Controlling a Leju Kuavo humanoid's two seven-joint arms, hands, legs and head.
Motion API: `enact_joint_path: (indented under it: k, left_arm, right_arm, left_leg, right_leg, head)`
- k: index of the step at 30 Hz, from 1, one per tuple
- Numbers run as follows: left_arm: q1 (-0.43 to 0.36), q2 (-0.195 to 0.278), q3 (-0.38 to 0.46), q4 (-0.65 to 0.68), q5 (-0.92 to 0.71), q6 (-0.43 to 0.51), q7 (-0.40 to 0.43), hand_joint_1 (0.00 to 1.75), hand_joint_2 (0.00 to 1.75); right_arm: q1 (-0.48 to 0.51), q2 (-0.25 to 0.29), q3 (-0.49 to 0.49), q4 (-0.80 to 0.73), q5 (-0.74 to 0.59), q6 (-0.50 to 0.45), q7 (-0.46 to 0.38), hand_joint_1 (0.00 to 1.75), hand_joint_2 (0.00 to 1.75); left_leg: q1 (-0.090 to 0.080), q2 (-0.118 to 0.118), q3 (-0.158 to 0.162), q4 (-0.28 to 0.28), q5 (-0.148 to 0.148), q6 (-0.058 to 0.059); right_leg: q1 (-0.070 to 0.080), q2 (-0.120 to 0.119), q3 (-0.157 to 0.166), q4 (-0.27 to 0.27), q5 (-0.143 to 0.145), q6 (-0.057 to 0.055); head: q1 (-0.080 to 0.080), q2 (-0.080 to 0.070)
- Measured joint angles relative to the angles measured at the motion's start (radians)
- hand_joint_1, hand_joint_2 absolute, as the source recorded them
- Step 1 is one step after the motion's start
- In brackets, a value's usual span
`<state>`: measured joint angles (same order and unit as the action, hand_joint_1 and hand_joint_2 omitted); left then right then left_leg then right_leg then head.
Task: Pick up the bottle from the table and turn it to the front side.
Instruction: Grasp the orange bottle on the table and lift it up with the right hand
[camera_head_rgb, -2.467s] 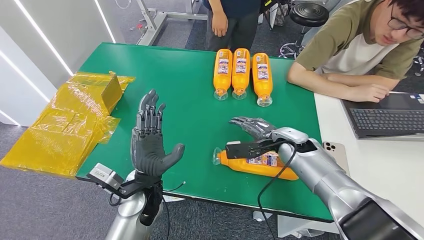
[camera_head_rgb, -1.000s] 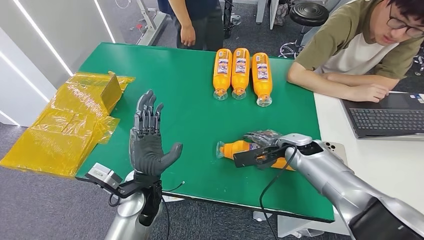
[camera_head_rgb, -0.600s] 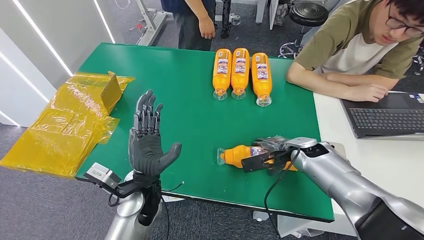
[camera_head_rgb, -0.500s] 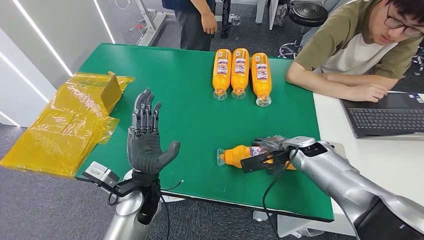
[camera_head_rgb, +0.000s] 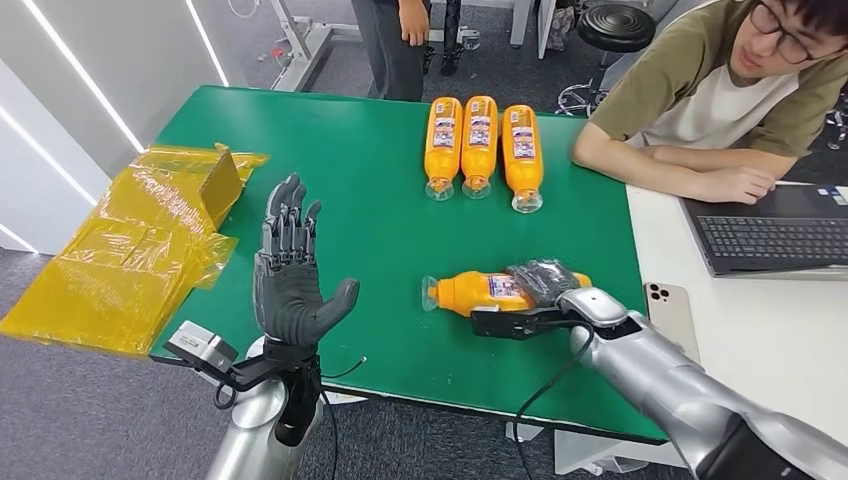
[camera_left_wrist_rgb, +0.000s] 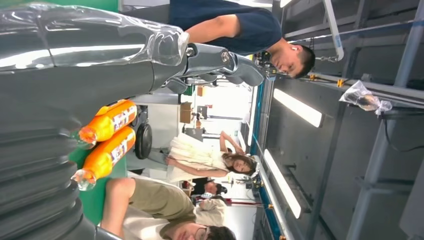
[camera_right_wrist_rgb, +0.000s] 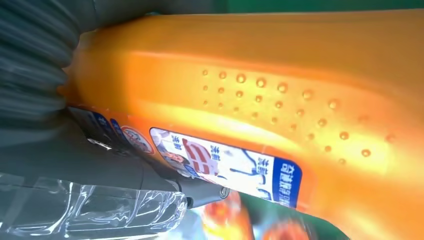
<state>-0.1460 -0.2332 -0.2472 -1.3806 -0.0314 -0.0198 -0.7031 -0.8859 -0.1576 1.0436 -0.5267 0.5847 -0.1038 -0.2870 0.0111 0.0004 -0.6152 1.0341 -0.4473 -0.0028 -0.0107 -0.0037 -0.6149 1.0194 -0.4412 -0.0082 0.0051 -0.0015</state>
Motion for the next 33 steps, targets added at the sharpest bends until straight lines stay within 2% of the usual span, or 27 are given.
enact_joint_path:
  k: [3, 5, 9, 14, 17, 23, 28, 33]
  left_arm:
    - [0.002, -0.005, 0.000, 0.000, -0.006, 0.008, 0.000, 0.00, 1.75]
    - [0.003, -0.007, 0.000, 0.000, -0.008, 0.013, 0.000, 0.00, 1.75]
    - [0.004, -0.009, 0.000, 0.001, -0.005, 0.016, 0.000, 0.00, 1.75]
    - [-0.002, -0.012, -0.004, 0.035, 0.027, -0.009, 0.000, 0.00, 1.75]
    - [-0.008, -0.015, -0.009, 0.063, 0.039, -0.017, 0.000, 0.00, 1.75]
    - [-0.011, -0.015, -0.012, 0.073, 0.041, -0.018, 0.000, 0.00, 1.75]
    - [-0.044, -0.021, -0.078, 0.194, 0.075, -0.139, 0.063, 0.00, 1.75]
    - [-0.059, -0.023, -0.112, 0.252, 0.080, -0.161, 0.069, 0.00, 1.75]
  right_arm:
    - [0.069, 0.042, -0.087, -0.036, -0.059, -0.215, -0.036, 1.75, 1.75]
    - [0.111, 0.073, -0.156, -0.071, -0.089, -0.309, -0.063, 1.75, 1.75]
    - [0.178, 0.113, -0.255, -0.132, -0.122, -0.379, -0.109, 1.75, 1.75]
    - [0.308, 0.150, -0.399, -0.258, -0.208, -0.492, -0.239, 1.75, 1.75]
    - [0.362, 0.163, -0.439, -0.312, -0.217, -0.517, -0.263, 1.75, 1.75]
    - [0.383, 0.168, -0.454, -0.336, -0.216, -0.518, -0.263, 1.75, 1.75]
    - [0.538, 0.198, -0.531, -0.514, -0.112, -0.501, -0.235, 1.75, 1.75]
    - [0.575, 0.201, -0.531, -0.561, -0.073, -0.485, -0.222, 1.75, 1.75]
  left_leg:
    - [0.000, 0.000, 0.000, 0.000, 0.000, 0.000]
    - [0.000, 0.000, 0.000, -0.001, 0.000, 0.000]
    - [0.001, -0.001, 0.000, -0.001, 0.000, 0.000]
    - [0.000, -0.001, 0.000, -0.001, 0.000, 0.000]
    - [0.000, -0.001, -0.001, -0.001, 0.000, 0.000]
    - [0.000, -0.001, -0.001, -0.001, 0.000, 0.000]
    - [0.000, 0.000, 0.000, -0.001, -0.001, 0.000]
    - [0.000, 0.000, 0.000, -0.001, -0.001, 0.000]
  right_leg:
    - [0.000, 0.000, -0.001, 0.000, -0.001, -0.001]
    - [0.001, 0.000, -0.001, 0.000, -0.001, -0.001]
    - [0.001, -0.002, -0.001, 0.000, -0.002, -0.001]
    - [0.001, -0.002, -0.001, 0.000, -0.002, -0.001]
    - [0.000, -0.002, -0.001, -0.001, -0.002, -0.001]
    - [0.000, -0.002, -0.001, -0.001, -0.002, -0.001]
    - [0.000, -0.001, -0.001, -0.001, -0.002, -0.001]
    - [0.000, -0.001, -0.001, -0.001, -0.002, -0.001]
  head:
    - [0.000, 0.000]
    - [0.000, 0.000]
    - [0.000, 0.000]
    - [0.000, 0.000]
    - [0.001, 0.000]
    - [0.000, 0.000]
    - [0.000, 0.000]
    - [0.000, 0.000]
